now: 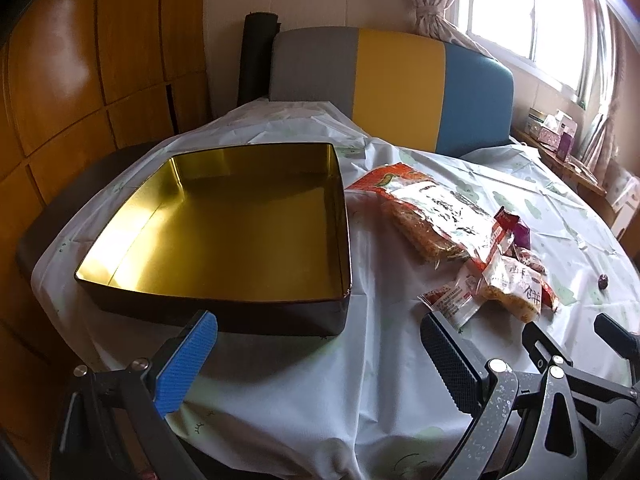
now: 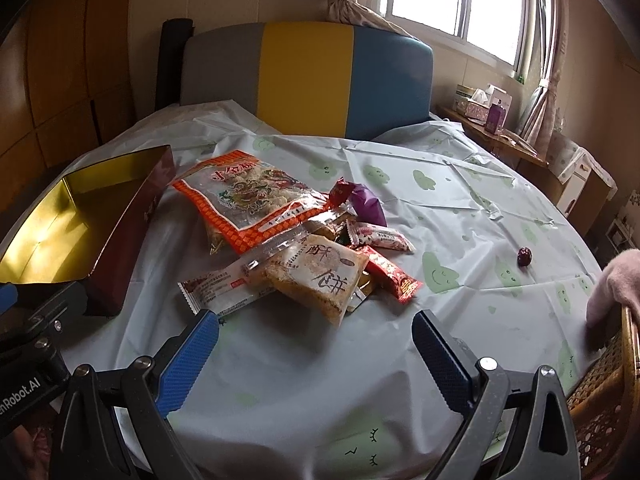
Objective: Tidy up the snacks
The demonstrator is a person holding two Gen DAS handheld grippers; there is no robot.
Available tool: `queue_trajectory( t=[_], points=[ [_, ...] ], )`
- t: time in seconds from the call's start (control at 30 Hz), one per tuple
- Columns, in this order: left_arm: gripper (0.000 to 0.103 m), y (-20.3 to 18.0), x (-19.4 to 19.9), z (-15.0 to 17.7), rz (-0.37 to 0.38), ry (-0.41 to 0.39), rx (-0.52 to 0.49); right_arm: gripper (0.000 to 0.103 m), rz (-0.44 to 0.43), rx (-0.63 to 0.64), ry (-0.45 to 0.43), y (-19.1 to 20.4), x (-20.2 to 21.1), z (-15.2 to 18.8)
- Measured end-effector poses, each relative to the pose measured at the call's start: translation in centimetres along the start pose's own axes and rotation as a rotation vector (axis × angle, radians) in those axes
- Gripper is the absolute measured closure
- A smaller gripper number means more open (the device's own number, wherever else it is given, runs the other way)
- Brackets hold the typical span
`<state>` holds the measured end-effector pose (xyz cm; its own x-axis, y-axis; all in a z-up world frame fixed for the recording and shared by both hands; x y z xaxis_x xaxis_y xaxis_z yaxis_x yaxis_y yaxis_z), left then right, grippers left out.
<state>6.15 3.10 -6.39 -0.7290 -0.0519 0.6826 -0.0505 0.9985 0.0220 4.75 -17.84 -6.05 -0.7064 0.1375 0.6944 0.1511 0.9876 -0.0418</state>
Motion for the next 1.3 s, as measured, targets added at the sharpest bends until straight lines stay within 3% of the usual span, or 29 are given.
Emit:
queue_trajectory(
  t=[0.67, 1.3],
  points=[
    [0.001, 0.0, 0.1, 0.6, 0.0, 0.027, -0.008, 0.005, 0.018, -0.009, 0.019, -0.9, -0.2, 0.7],
    [0.001, 0.2, 2.2, 0.3, 0.01, -0.013, -0.005, 0.005, 0.007, -0.017, -0.012, -1.2, 1.7, 0.7]
  ],
)
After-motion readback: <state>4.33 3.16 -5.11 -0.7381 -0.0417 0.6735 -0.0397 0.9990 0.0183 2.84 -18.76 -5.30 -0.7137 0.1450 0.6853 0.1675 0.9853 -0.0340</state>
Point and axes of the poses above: each gripper's, at about its wrist camera, not at the fingertips, and x roughly against the way its jaws point, y to its left, z to its underside, the point moved 8 cm from there along -x, roughly the way its jaws point, and after that the axes turned 4 degrees about -x, right-handed, at the moved point
